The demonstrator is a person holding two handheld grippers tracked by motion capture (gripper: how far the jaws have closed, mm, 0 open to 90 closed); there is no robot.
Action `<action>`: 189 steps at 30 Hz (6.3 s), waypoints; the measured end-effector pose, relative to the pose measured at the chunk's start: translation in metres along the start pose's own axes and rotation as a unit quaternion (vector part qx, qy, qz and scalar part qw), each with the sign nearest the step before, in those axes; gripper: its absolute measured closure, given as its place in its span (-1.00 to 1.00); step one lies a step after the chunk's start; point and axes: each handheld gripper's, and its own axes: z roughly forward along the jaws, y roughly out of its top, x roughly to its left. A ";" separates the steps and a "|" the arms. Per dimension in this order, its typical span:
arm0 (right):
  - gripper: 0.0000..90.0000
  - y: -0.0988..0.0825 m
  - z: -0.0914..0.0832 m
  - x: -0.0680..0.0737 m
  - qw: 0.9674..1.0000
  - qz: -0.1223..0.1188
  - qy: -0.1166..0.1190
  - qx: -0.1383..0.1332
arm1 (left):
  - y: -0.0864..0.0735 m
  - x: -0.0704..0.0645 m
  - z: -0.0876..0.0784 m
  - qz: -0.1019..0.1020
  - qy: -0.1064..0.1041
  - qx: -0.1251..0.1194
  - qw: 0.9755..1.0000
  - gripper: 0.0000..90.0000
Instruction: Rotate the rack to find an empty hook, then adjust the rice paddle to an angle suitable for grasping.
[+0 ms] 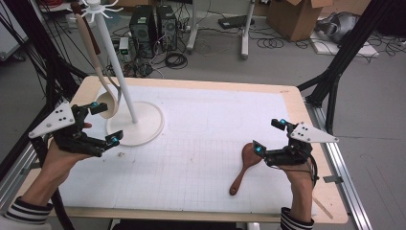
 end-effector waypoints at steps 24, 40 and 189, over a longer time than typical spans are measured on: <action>-0.99 0.000 0.000 0.002 1.000 0.000 -0.002 0.002 | -0.038 -0.006 -0.004 -0.019 0.001 0.006 1.000 -0.96; -0.99 -0.002 0.000 -0.001 1.000 0.000 -0.003 0.003 | -0.035 0.005 -0.006 -0.028 -0.024 0.006 0.999 -0.96; 0.99 -0.041 0.099 0.075 0.736 -0.311 0.252 0.546 | -0.051 -0.003 0.001 -0.027 -0.034 0.023 0.999 -0.96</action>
